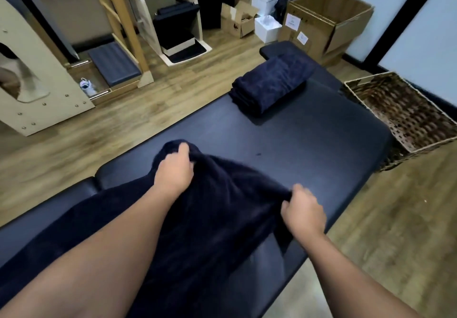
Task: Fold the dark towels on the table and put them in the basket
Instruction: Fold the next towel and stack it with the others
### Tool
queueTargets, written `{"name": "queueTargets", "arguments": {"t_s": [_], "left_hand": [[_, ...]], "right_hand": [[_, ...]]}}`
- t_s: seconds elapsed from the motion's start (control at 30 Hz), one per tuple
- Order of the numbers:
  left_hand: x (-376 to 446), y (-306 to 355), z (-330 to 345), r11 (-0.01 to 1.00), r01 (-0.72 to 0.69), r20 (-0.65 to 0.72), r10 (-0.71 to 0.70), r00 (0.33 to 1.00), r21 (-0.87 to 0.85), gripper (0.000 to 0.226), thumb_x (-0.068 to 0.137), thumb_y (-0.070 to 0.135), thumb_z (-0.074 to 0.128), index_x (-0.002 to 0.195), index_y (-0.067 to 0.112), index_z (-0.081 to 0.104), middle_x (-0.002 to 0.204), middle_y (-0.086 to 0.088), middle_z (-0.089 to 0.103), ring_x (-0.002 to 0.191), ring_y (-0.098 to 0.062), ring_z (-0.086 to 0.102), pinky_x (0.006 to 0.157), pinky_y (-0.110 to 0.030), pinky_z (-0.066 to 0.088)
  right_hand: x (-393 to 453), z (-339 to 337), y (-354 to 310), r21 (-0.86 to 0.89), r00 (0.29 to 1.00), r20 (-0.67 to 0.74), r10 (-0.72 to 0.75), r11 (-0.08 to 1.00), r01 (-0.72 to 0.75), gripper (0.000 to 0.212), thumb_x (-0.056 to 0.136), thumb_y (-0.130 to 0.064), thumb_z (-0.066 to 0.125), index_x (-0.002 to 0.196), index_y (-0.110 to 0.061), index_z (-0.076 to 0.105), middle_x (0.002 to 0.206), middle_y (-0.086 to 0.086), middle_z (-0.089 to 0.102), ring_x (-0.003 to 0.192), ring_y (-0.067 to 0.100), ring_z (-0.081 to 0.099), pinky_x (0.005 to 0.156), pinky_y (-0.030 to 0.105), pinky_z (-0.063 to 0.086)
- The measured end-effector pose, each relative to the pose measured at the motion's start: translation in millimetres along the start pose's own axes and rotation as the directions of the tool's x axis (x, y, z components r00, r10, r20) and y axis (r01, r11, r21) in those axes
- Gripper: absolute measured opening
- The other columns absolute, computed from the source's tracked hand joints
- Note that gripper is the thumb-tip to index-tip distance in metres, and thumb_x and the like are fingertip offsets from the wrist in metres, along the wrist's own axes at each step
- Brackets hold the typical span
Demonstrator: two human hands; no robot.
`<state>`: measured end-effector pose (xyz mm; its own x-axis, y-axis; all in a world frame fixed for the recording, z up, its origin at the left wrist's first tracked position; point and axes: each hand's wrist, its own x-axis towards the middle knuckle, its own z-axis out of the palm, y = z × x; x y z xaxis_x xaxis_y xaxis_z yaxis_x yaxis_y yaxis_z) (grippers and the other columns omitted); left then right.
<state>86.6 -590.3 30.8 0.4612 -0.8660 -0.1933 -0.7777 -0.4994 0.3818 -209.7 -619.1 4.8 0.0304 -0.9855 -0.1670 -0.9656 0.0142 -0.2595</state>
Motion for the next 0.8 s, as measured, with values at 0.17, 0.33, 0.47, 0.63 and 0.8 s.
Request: {"name": "queueTargets", "arguments": {"t_s": [0.17,0.33,0.47,0.63,0.8], "left_hand": [[36,49,-27,0.948,-0.075,-0.23,0.002,0.973,-0.31,0.025,0.096,0.018,0.052,0.116,0.024,0.038,0.113,-0.012,0.062,0.095,-0.038,0.057,0.079,-0.044,0.044],[31,24,6,0.978,0.052,0.157,-0.085,0.984,0.203,0.071,0.095,0.037,0.055,0.154,0.024,0.017,0.14,-0.016,0.049,0.119,-0.039,0.055,0.094,-0.05,0.049],[17,2,27,0.949,-0.06,0.351,-0.055,0.935,0.308,0.027,0.093,0.044,0.052,0.109,0.022,0.055,0.123,-0.005,0.058,0.11,-0.028,0.056,0.095,-0.047,0.049],[2,-20,53,0.954,-0.06,0.489,-0.097,0.867,0.294,0.075,0.09,0.063,0.055,0.15,0.024,0.032,0.163,-0.013,0.017,0.142,-0.038,0.034,0.108,-0.05,0.044],[-3,-16,52,0.955,-0.075,0.467,-0.071,0.881,0.287,0.059,0.097,0.054,0.052,0.143,0.021,0.037,0.161,-0.016,0.018,0.138,-0.041,0.033,0.104,-0.048,0.045]], "right_hand": [[33,-36,7,0.261,0.971,-0.236,-0.03,0.961,0.094,0.019,0.082,-0.021,0.063,0.095,-0.023,0.049,0.1,0.01,0.062,0.089,0.041,0.062,0.073,0.044,0.047],[21,-5,4,0.099,0.937,0.213,-0.279,0.96,0.263,0.045,0.093,-0.046,0.056,0.133,-0.032,0.045,0.113,0.006,0.069,0.107,0.035,0.064,0.079,0.039,0.049],[28,16,7,0.124,0.945,0.266,-0.19,0.979,0.162,0.036,0.097,-0.03,0.054,0.132,-0.023,0.056,0.121,0.003,0.057,0.108,0.029,0.061,0.088,0.036,0.048],[26,20,11,0.022,0.962,0.256,-0.091,0.996,0.088,0.026,0.097,-0.016,0.044,0.12,-0.021,0.056,0.116,0.003,0.053,0.097,0.032,0.061,0.085,0.039,0.05],[42,9,7,-0.087,0.967,0.248,-0.063,0.992,0.087,0.021,0.097,-0.013,0.039,0.112,-0.02,0.053,0.076,-0.003,0.048,0.074,0.026,0.05,0.069,0.037,0.049]]}}
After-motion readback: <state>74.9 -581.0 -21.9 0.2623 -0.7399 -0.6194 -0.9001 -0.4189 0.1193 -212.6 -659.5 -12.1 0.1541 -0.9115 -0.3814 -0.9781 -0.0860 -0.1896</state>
